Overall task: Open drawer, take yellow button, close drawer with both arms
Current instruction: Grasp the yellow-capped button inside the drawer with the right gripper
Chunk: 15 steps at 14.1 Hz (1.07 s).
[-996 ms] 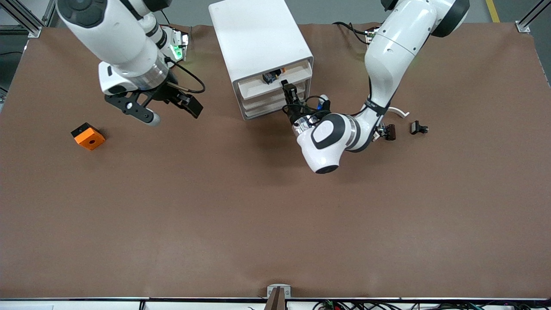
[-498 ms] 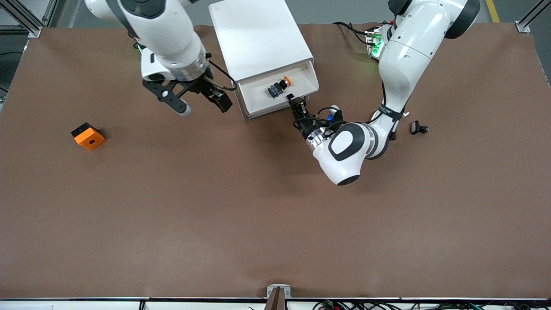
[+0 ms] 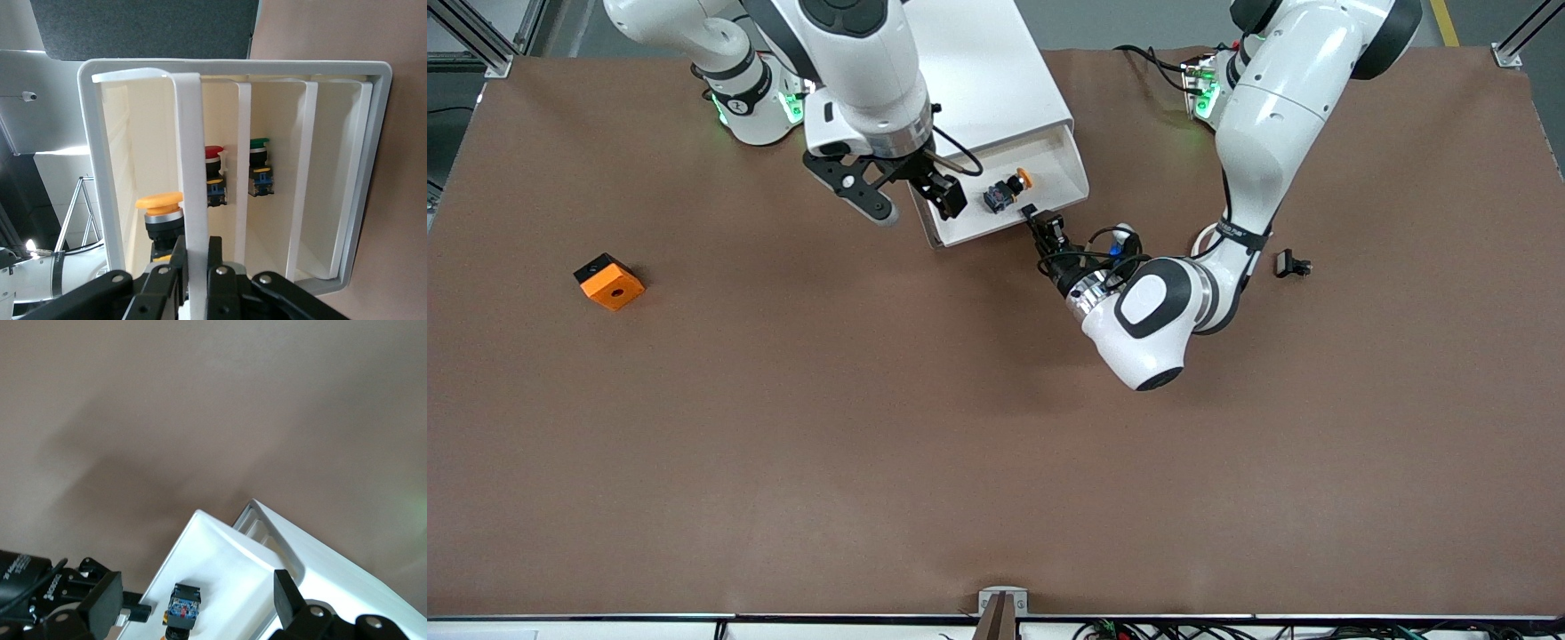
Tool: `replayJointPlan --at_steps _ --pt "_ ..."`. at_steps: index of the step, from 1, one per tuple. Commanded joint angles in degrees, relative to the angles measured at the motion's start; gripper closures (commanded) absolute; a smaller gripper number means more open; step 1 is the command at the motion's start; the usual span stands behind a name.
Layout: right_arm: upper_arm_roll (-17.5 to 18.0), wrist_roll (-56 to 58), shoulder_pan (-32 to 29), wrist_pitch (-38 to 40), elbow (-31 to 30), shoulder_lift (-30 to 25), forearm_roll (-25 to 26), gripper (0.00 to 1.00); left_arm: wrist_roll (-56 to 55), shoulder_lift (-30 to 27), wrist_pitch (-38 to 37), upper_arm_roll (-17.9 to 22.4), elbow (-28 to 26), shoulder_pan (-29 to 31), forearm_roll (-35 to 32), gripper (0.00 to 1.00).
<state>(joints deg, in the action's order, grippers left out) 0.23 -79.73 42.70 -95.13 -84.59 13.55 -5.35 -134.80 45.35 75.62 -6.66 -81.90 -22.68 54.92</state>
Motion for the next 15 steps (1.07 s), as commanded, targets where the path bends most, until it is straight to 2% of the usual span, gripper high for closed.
replayJointPlan --at_steps 1,2,3,4,7,8,9,11,12,13,15 --pt "-0.5 -1.4 2.4 -1.1 1.8 2.0 0.2 0.0 0.6 0.6 2.4 1.2 0.9 0.3 0.2 1.0" --pt "-0.5 -2.3 2.6 -1.5 1.8 2.8 0.0 0.0 0.6 0.6 2.4 1.2 0.9 0.6 0.2 0.9" --pt "-0.5 -3.1 2.9 -2.3 1.8 3.1 -0.1 0.0 0.5 0.6 2.4 1.2 0.9 1.2 0.3 0.71" --pt "-0.5 -3.2 3.4 -2.7 1.8 3.7 -0.1 0.0 0.5 0.5 2.4 1.1 0.9 2.3 0.4 0.64" --pt "-0.5 -3.2 4.8 -2.8 1.8 5.6 -0.2 0.0 0.3 0.1 2.3 1.1 1.7 2.7 0.5 0.3" --pt "-0.5 -3.2 5.5 -3.2 1.8 6.4 -0.1 0.0 0.1 0.1 2.2 1.1 2.5 2.7 0.4 0.26" --pt "-0.5 -3.2 6.0 -4.2 1.8 6.9 -0.1 0.0 0.1 0.0 2.1 1.2 2.8 3.3 0.4 0.35" --pt "-0.5 -3.2 6.5 -5.7 1.8 8.1 -0.2 0.0 0.2 -0.1 2.0 1.1 3.8 4.7 0.3 0.36" --pt "-0.5 -3.2 7.0 -6.3 1.7 8.6 -0.1 0.0 0.2 -0.2 1.9 1.2 4.1 4.9 -0.1 0.29" --pt "-0.5 -3.3 7.3 -6.9 1.7 9.0 -0.1 0.0 0.2 -0.2 1.7 1.3 4.9 5.4 -0.3 0.03" --pt "-0.5 -3.9 7.4 -7.5 1.6 9.7 -0.2 0.0 0.2 -0.4 1.2 1.1 6.7 6.8 -2.6 0.0"
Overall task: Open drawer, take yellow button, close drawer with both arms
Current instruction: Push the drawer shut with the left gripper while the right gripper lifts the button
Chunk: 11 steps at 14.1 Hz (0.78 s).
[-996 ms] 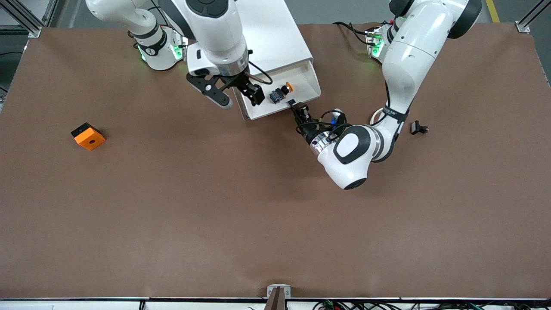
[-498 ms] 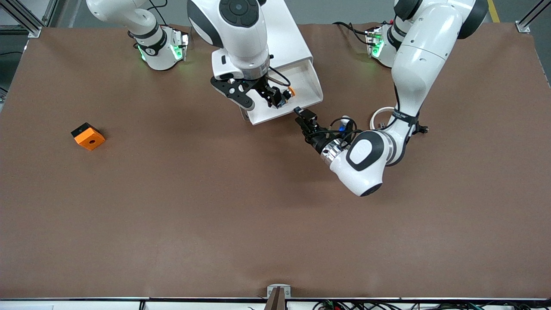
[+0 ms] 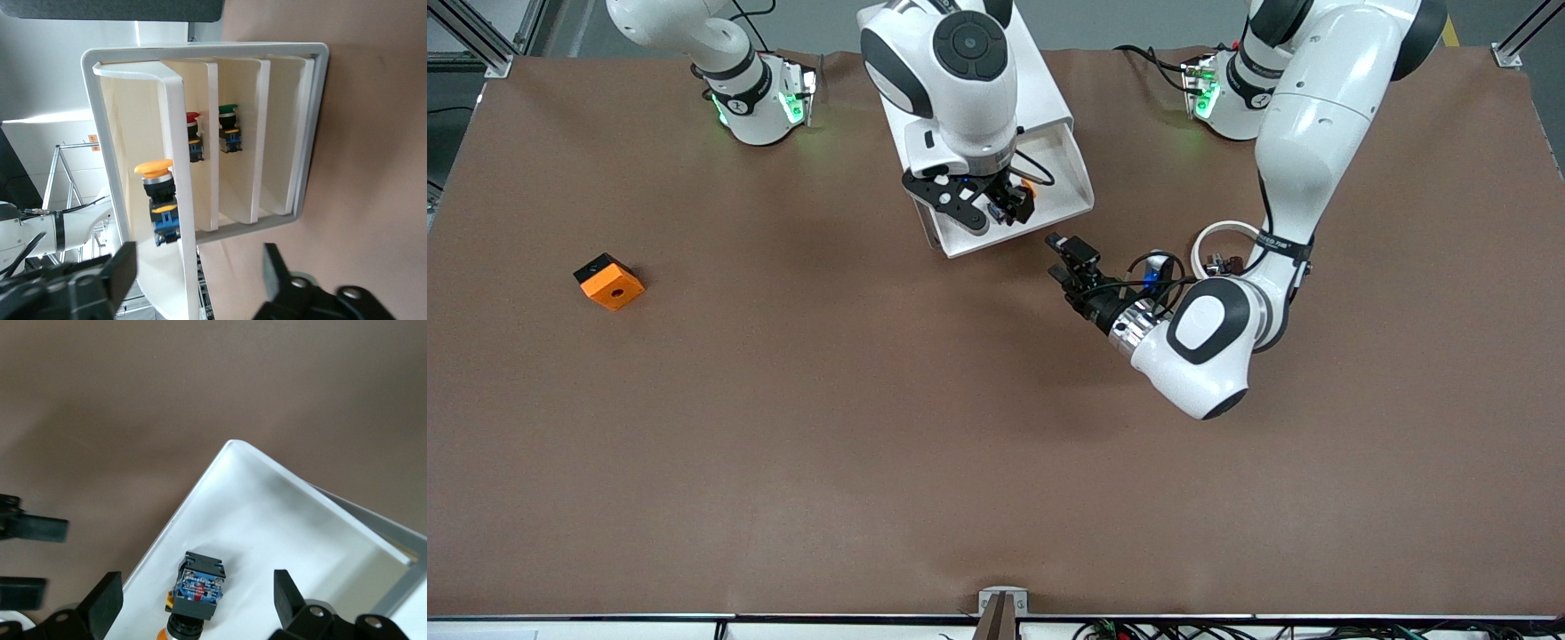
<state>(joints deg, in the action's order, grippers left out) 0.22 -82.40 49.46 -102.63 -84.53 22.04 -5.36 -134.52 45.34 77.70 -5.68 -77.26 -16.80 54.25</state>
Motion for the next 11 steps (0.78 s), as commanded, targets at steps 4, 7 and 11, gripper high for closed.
replayJointPlan --at_steps 4,7,11 --pt "-0.5 -1.8 1.4 -0.6 1.4 2.5 -0.3 0.0 1.0 -1.0 -1.1 0.3 4.8 3.5 -8.2 0.0" --pt "-0.4 -2.5 2.4 -0.6 1.3 3.4 -0.3 0.0 9.5 -2.5 -1.0 0.0 5.4 3.6 -17.1 0.0" --pt "-0.5 -2.5 4.1 -0.6 1.2 4.6 -0.2 0.0 29.5 -6.9 -1.0 -0.2 5.2 2.9 -31.5 0.0"
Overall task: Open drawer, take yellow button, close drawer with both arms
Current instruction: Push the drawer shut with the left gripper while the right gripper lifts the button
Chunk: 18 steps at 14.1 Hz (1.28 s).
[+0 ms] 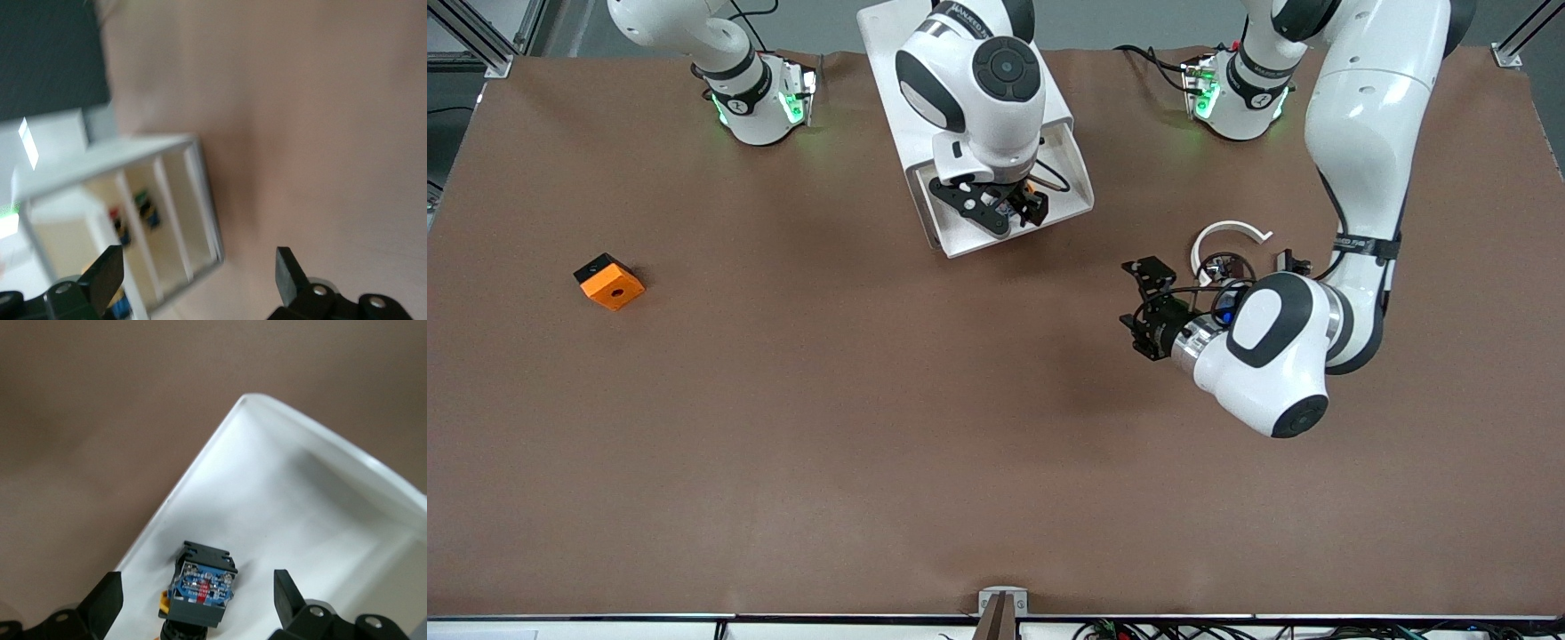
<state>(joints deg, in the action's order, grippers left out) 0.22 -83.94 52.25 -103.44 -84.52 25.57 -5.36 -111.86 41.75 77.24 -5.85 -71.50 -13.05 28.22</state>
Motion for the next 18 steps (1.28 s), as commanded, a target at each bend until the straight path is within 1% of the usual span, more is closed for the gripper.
replayJointPlan --at_steps 1,2,3,4,6,7,8,9,11,13,15,17,18 --pt "-0.5 -0.9 1.4 0.2 1.2 1.1 0.0 0.0 8.7 -3.4 -0.5 -0.2 -0.6 -0.8 -6.4 0.0" --pt "-0.5 -0.8 1.4 0.3 1.2 1.1 -0.1 0.15 9.8 -3.4 -0.5 0.0 -0.6 -0.8 -7.3 0.0" --pt "-0.5 -0.7 1.3 0.3 1.2 1.1 -0.1 0.36 13.1 -4.4 -0.2 -0.4 -0.5 -0.8 -10.3 0.0" --pt "-0.5 -0.2 1.3 0.3 1.2 1.1 -0.1 0.5 17.1 -5.5 -0.1 -0.3 -0.7 -0.9 -12.1 0.0" --pt "-0.5 0.1 1.2 0.3 1.2 1.1 -0.1 0.73 24.4 -6.8 -0.1 -0.7 -0.8 -0.6 -12.8 0.0" --pt "-0.5 0.1 1.1 0.3 1.2 1.1 0.0 0.84 28.5 -8.2 -0.1 -0.7 -1.1 -0.6 -14.5 0.0" --pt "-0.5 0.2 0.9 0.3 1.2 1.1 0.0 0.93 32.5 -9.3 -0.1 -1.4 -1.4 -0.7 -15.8 0.0" --pt "-0.5 0.2 0.8 0.3 1.2 1.1 0.0 0.98 35.2 -10.1 -0.1 -1.9 -2.3 -0.7 -16.6 0.0" --pt "-0.5 0.2 0.7 0.3 1.3 1.1 0.1 0.99 39.1 -11.3 0.8 -3.3 -4.0 -0.8 -18.4 0.0" --pt "-0.5 0.4 0.3 0.6 1.6 1.0 0.1 0.99 42.3 -13.4 3.9 -6.1 -7.8 -0.8 -21.4 0.0" --pt "-0.6 0.8 -0.6 1.0 1.9 0.6 -0.3 0.99 45.0 -17.4 9.7 -9.3 -15.2 -0.4 -24.5 0.0" --pt "-0.5 0.8 -1.8 2.1 3.0 0.3 -0.4 0.98 48.1 -21.7 15.2 -9.5 -22.8 -0.3 -24.9 0.0" --pt "-0.5 0.9 -2.4 4.5 4.7 0.3 -0.4 0.98 48.9 -23.6 18.4 -9.6 -26.2 -0.5 -24.9 0.0"
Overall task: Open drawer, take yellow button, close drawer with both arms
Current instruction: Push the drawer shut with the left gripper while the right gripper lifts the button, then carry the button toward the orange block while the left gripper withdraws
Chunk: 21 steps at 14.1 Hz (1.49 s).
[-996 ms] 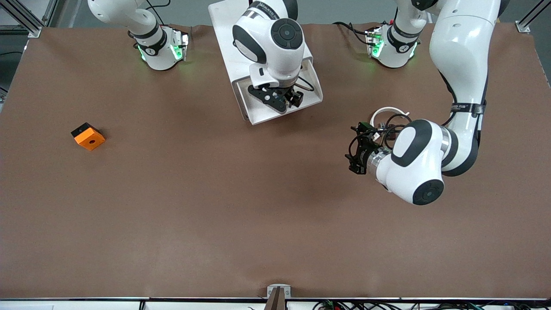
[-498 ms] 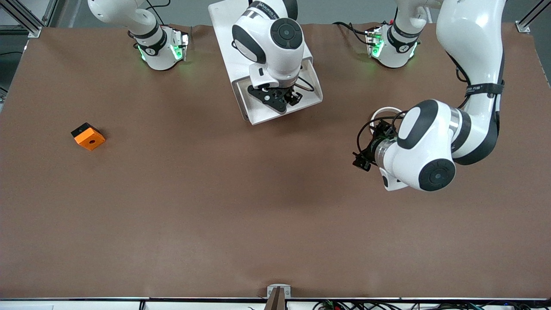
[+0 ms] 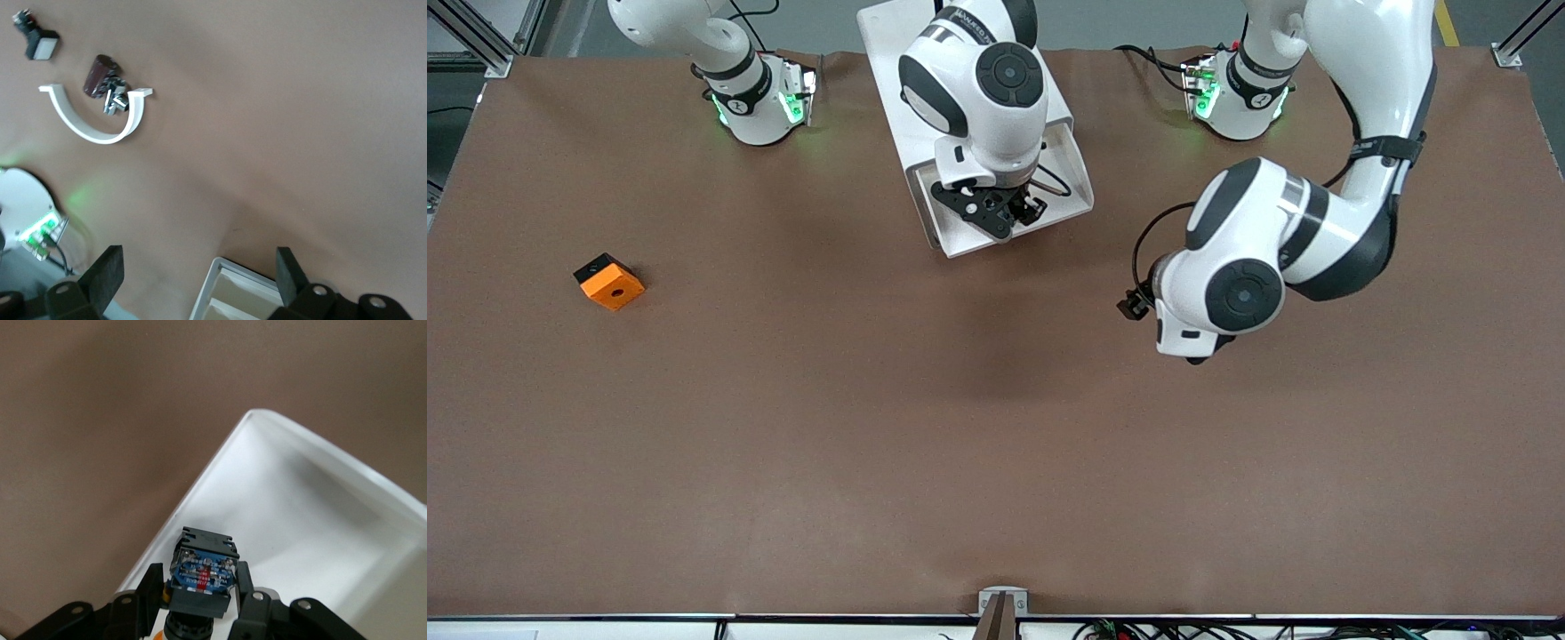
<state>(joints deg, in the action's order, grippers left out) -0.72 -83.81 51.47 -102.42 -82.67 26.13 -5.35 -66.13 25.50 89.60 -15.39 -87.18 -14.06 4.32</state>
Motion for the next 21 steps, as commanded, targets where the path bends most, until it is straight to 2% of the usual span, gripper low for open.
replayJointPlan --at_steps 1,3,7,10,13,18,21 --pt "0.5 1.1 -2.5 6.3 4.7 -0.3 -0.4 0.98 4.2 -9.7 10.0 -1.0 -14.6 0.6 -1.0 0.0" --pt "0.5 4.4 -3.9 10.7 7.3 -0.5 -0.4 0.98 5.3 -12.7 17.9 -2.4 -20.7 0.4 -1.0 0.0" --pt "0.5 14.7 -9.3 17.2 9.2 -3.2 -2.4 0.99 7.7 -11.9 24.3 -6.8 -22.0 0.2 -1.2 0.0" --pt "0.3 28.8 -15.2 22.1 9.1 -6.7 -3.3 0.98 7.9 -11.9 27.8 -7.7 -24.0 -0.7 -1.3 0.0" --pt "0.1 43.2 -22.4 26.5 8.9 -9.2 -3.3 0.98 7.9 -12.1 28.3 -10.6 -24.7 -0.6 -1.3 0.0" --pt "0.1 61.3 -32.5 29.9 8.1 -10.2 -2.6 0.97 7.9 -12.7 28.3 -14.9 -26.9 -0.6 -1.2 0.0" --pt "0.0 72.2 -38.0 29.6 6.2 -10.6 0.3 0.97 7.9 -12.9 28.3 -17.9 -28.4 -0.5 -1.3 0.0"
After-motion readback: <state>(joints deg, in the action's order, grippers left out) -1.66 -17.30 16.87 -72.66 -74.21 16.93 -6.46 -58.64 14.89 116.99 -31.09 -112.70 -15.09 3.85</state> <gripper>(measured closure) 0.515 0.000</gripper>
